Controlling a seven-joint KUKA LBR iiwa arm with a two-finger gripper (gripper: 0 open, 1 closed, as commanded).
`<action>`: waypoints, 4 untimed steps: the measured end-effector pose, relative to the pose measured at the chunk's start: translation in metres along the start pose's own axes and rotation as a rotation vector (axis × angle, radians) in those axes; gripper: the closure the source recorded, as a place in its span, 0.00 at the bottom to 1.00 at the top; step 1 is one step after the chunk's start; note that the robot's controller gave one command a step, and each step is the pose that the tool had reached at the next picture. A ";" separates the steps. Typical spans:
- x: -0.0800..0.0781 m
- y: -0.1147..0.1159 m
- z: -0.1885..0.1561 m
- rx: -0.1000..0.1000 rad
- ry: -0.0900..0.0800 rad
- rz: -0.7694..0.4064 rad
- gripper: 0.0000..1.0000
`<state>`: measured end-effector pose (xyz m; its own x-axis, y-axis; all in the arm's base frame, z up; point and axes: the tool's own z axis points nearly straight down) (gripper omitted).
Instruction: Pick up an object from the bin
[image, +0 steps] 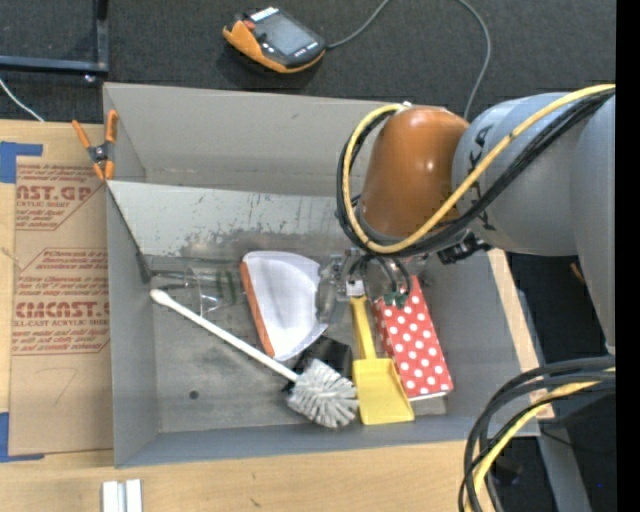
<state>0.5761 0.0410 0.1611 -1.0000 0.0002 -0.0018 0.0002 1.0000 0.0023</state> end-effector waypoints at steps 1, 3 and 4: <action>0.000 0.000 0.000 0.000 0.000 0.000 1.00; 0.000 0.000 0.000 0.000 0.000 0.000 1.00; 0.000 0.000 0.000 0.000 0.000 0.000 1.00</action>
Offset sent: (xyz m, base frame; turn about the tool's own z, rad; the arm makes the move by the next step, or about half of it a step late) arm 0.0000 0.0000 0.0000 0.0000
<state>0.5761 0.0411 0.1611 -1.0000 0.0002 -0.0018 0.0002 1.0000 0.0024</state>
